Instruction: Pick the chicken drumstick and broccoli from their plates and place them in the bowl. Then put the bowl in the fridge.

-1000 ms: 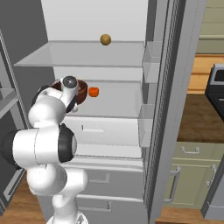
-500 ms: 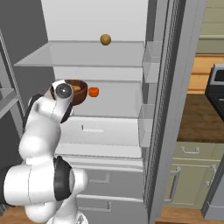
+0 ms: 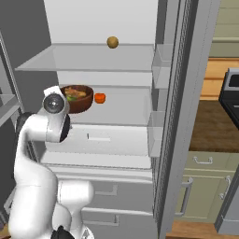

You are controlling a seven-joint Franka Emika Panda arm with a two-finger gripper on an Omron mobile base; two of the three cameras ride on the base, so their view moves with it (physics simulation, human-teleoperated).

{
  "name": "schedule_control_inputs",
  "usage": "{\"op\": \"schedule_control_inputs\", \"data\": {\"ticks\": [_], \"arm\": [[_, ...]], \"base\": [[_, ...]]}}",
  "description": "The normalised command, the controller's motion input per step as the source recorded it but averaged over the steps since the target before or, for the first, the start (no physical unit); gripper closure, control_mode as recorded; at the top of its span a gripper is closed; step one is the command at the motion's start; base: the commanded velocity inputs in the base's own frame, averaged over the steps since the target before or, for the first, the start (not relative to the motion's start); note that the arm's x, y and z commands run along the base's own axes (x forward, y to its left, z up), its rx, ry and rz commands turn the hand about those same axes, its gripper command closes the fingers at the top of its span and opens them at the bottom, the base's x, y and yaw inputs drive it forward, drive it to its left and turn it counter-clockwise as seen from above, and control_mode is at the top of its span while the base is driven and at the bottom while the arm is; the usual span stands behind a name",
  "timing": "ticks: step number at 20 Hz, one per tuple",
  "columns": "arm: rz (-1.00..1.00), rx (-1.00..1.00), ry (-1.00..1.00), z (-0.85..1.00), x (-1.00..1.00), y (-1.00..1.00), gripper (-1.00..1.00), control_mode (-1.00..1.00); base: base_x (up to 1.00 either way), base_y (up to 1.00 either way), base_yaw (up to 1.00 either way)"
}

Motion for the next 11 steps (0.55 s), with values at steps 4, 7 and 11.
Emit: {"op": "schedule_control_inputs", "data": {"ticks": [4,7,11], "arm": [[-0.10,0.00,0.15,0.05,-1.00,-0.44,-1.00,-1.00],[-0.10,-0.02,0.17,0.02,-1.00,-0.24,-1.00,-1.00],[-0.06,-0.01,0.17,0.03,-1.00,-0.36,-1.00,-1.00]], "base": [[0.00,0.00,0.00],[0.00,0.00,0.00],[0.00,0.00,0.00]]}}
